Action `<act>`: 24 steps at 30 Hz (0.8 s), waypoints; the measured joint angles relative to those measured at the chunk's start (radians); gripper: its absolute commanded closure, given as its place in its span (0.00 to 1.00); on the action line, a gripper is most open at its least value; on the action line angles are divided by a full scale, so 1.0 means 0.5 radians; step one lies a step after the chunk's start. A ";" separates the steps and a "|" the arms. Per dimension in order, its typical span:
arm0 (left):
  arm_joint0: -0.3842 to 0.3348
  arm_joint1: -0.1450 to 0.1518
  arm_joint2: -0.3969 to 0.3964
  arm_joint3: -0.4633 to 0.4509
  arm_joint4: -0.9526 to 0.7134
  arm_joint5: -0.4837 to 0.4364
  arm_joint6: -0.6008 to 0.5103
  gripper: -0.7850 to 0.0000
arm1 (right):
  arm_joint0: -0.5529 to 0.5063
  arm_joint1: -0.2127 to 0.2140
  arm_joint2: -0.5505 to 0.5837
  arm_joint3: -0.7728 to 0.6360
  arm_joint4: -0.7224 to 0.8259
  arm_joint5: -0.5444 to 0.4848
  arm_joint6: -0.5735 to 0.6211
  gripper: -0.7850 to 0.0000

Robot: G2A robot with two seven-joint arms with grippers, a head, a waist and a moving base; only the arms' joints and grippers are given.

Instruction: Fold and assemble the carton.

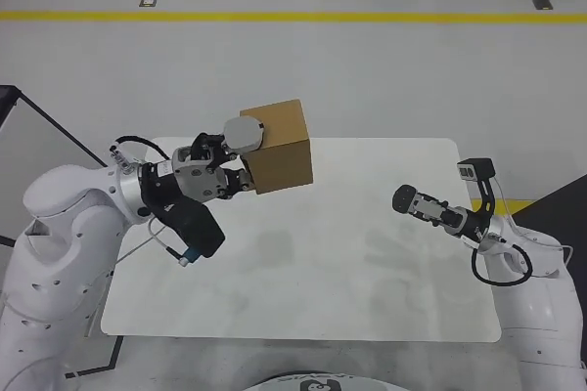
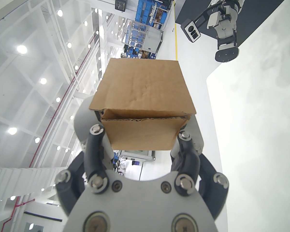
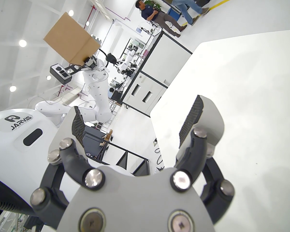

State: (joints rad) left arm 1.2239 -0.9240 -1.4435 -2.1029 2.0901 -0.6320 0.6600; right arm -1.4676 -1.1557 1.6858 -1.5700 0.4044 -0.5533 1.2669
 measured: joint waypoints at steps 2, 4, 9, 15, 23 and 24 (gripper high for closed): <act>0.001 0.000 0.000 0.002 -0.001 0.001 -0.002 1.00 | 0.000 0.000 0.000 0.000 0.000 0.000 0.000 0.00; 0.016 -0.002 0.011 0.031 -0.036 -0.004 -0.034 1.00 | 0.000 0.000 0.000 0.000 0.000 0.000 0.000 0.00; -0.083 0.015 0.055 0.240 -0.255 -0.465 0.016 1.00 | 0.000 0.000 0.000 0.000 0.000 0.000 0.000 0.00; -0.175 0.034 0.136 0.510 -0.396 -0.767 -0.003 1.00 | 0.000 0.000 0.000 0.000 0.000 0.000 0.000 0.00; -0.188 0.036 0.220 0.575 -0.549 -0.760 -0.040 1.00 | 0.000 0.000 0.000 0.000 0.000 0.000 0.000 0.00; -0.188 0.036 0.220 0.575 -0.549 -0.760 -0.040 1.00 | 0.000 0.000 0.000 0.000 0.000 0.000 0.000 0.00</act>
State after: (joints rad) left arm 1.1299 -0.9060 -1.3333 -1.8154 1.8155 -1.0122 0.6403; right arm -1.4677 -1.1557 1.6858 -1.5700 0.4044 -0.5533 1.2669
